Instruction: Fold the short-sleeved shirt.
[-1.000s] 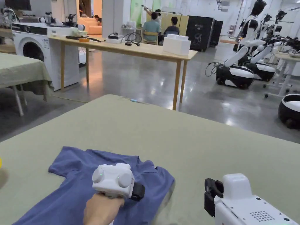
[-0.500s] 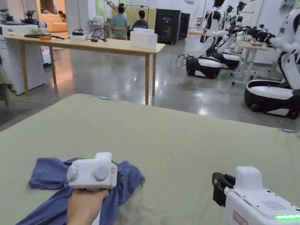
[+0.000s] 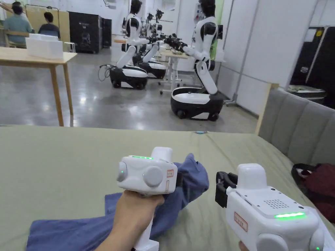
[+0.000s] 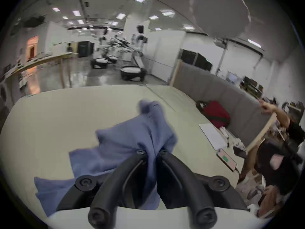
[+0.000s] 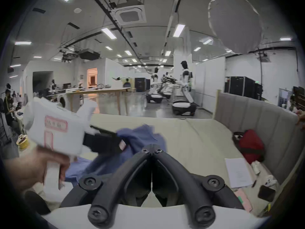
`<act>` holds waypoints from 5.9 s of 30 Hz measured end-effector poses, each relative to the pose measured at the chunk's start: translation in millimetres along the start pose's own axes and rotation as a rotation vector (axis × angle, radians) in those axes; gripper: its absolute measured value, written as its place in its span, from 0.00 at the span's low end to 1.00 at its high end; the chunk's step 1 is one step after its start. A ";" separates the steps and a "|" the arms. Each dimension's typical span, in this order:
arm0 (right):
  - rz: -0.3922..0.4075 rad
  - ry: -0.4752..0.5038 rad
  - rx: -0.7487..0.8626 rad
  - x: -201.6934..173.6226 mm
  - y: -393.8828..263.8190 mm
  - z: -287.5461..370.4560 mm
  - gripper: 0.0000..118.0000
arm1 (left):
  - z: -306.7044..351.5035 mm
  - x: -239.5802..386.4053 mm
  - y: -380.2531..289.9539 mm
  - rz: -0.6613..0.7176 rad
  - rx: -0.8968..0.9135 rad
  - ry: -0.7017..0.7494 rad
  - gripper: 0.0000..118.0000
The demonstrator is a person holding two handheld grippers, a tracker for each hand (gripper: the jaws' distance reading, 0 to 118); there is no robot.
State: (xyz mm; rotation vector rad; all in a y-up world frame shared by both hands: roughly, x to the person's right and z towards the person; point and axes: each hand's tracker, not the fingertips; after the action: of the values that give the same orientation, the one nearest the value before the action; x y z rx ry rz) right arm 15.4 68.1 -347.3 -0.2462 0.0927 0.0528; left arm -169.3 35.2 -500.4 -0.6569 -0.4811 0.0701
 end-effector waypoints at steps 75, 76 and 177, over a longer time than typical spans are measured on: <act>0.004 0.087 -0.608 92.0 -152.2 -124.1 0.05 | 78.3 -258.0 -74.8 0.120 -0.140 0.564 0.01; -0.008 0.067 -0.572 94.0 -140.9 -120.2 0.05 | 86.0 -257.4 -70.4 0.120 -0.120 0.569 0.01; 0.070 0.234 -0.125 -46.5 -85.2 4.2 0.01 | 263.9 -254.4 -238.4 0.407 -0.120 0.532 0.97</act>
State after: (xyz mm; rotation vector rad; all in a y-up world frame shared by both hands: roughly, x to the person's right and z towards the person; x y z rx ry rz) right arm -25.1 -15.2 -318.2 -0.3732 0.3311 0.0992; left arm -535.1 -57.5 -279.4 -0.8496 0.1667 0.2441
